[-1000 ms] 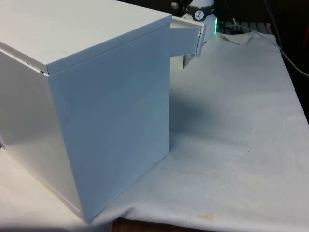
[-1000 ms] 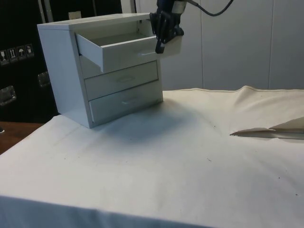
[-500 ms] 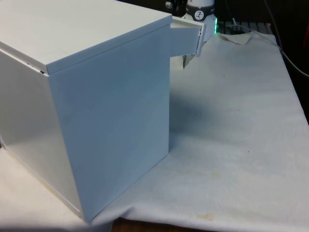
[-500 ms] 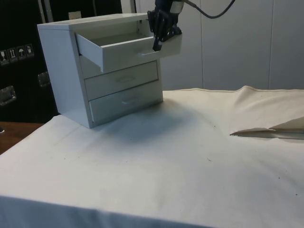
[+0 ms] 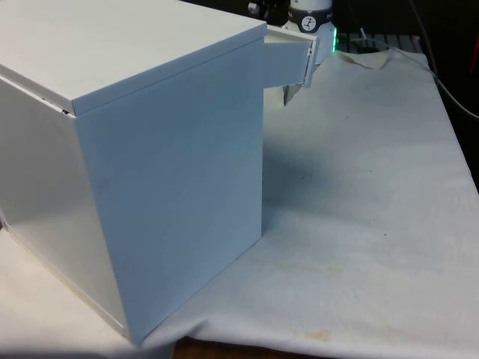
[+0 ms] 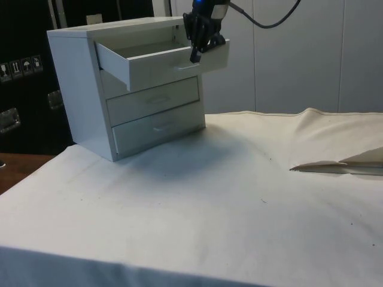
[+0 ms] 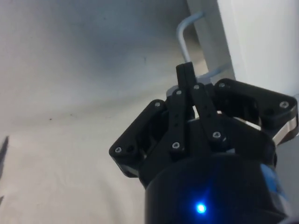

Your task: Open the drawer, then close it.

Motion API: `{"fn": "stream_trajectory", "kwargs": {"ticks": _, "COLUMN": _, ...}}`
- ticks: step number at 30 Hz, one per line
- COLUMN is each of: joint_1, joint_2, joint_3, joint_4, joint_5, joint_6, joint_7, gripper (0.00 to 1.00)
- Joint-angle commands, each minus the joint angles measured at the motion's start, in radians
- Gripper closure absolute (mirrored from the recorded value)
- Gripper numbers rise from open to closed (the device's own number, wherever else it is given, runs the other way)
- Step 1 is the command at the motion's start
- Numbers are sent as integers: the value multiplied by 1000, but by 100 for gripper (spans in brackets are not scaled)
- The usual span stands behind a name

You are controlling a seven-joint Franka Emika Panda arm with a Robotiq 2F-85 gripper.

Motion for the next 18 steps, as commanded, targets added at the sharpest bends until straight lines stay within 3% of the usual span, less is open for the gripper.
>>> {"fn": "stream_trajectory", "kwargs": {"ticks": 1, "joint_1": -15, "joint_2": 8, "joint_3": 5, "joint_4": 12, "joint_5": -40, "joint_6": 15, "joint_7": 24, "gripper": 100}}
{"fn": "stream_trajectory", "kwargs": {"ticks": 7, "joint_1": -14, "joint_2": 31, "joint_3": -3, "joint_4": 34, "joint_5": -97, "joint_6": 12, "joint_7": 63, "gripper": 100}}
{"fn": "stream_trajectory", "kwargs": {"ticks": 8, "joint_1": -1, "joint_2": 27, "joint_3": -8, "joint_4": 24, "joint_5": -69, "joint_6": 0, "joint_7": 45, "gripper": 100}}
{"fn": "stream_trajectory", "kwargs": {"ticks": 9, "joint_1": -14, "joint_2": 34, "joint_3": -4, "joint_4": 37, "joint_5": -106, "joint_6": 12, "joint_7": 68, "gripper": 100}}
{"fn": "stream_trajectory", "kwargs": {"ticks": 15, "joint_1": -13, "joint_2": 56, "joint_3": -12, "joint_4": 62, "joint_5": -161, "joint_6": 8, "joint_7": 105, "gripper": 100}}
{"fn": "stream_trajectory", "kwargs": {"ticks": 16, "joint_1": -1, "joint_2": 52, "joint_3": -16, "joint_4": 49, "joint_5": -127, "joint_6": 0, "joint_7": 84, "gripper": 100}}
{"fn": "stream_trajectory", "kwargs": {"ticks": 17, "joint_1": -12, "joint_2": 59, "joint_3": -14, "joint_4": 65, "joint_5": -169, "joint_6": 8, "joint_7": 110, "gripper": 100}}
{"fn": "stream_trajectory", "kwargs": {"ticks": 18, "joint_1": -12, "joint_2": 62, "joint_3": -15, "joint_4": 69, "joint_5": -176, "joint_6": 7, "joint_7": 115, "gripper": 100}}
